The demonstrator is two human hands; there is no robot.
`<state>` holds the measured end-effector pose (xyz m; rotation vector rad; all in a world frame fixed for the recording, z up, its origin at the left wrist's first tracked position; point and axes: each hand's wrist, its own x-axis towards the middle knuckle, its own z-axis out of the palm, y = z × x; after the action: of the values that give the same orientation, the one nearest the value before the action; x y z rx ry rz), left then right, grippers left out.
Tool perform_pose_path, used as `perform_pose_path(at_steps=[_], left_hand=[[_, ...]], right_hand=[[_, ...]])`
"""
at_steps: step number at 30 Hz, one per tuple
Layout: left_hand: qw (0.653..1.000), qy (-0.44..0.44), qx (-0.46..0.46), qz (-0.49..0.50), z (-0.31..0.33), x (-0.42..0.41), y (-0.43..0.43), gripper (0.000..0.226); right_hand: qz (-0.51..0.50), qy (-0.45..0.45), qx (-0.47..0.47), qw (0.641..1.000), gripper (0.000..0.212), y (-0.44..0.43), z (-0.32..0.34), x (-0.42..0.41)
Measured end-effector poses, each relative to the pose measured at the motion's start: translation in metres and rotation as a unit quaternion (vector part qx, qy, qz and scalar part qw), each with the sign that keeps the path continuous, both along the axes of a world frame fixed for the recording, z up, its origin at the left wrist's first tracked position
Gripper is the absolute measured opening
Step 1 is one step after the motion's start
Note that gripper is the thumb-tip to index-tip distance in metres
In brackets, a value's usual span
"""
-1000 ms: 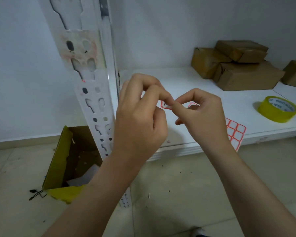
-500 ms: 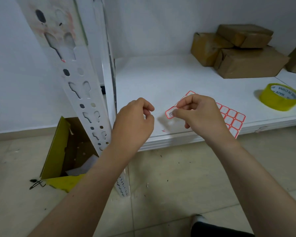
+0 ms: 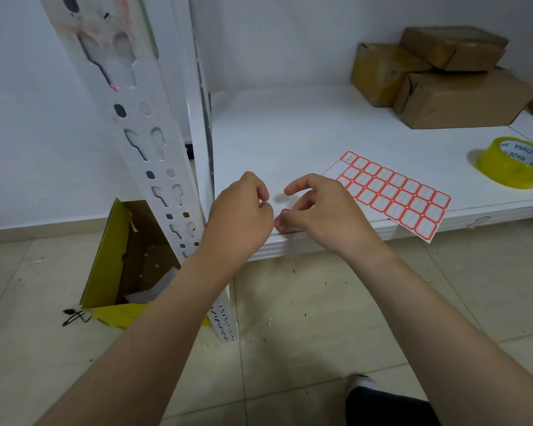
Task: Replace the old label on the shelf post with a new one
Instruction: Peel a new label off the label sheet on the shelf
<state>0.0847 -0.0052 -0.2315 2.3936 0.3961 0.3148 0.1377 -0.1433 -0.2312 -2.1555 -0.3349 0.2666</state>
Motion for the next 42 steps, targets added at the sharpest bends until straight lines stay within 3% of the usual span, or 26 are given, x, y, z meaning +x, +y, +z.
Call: perform_pose_path(at_steps=[18, 27, 30, 36, 39, 42], left_hand=[[1.0, -0.002, -0.016, 0.002, -0.004, 0.003, -0.002, 0.01], [0.999, -0.005, -0.034, 0.003, -0.002, 0.007, -0.009, 0.008], [0.999, -0.006, -0.034, 0.0, 0.003, 0.007, -0.016, 0.008], [0.998, -0.019, -0.051, -0.014, 0.011, 0.007, -0.027, 0.008], [0.999, -0.022, -0.043, -0.011, 0.013, 0.009, -0.03, 0.008], [0.998, -0.026, -0.046, -0.017, 0.015, 0.01, -0.035, 0.009]], right_hand=[[0.015, -0.101, -0.134, 0.986, 0.04, 0.005, -0.002, -0.002], [-0.072, -0.193, -0.175, 0.963, 0.028, -0.03, 0.008, 0.018], [-0.085, -0.171, -0.21, 0.959, 0.035, -0.048, 0.01, 0.021], [-0.05, -0.044, -0.298, 0.952, 0.045, -0.065, 0.017, 0.017], [-0.022, -0.067, -0.314, 0.947, 0.043, -0.065, 0.025, 0.01], [-0.025, -0.098, -0.245, 0.964, 0.033, -0.066, 0.03, 0.009]])
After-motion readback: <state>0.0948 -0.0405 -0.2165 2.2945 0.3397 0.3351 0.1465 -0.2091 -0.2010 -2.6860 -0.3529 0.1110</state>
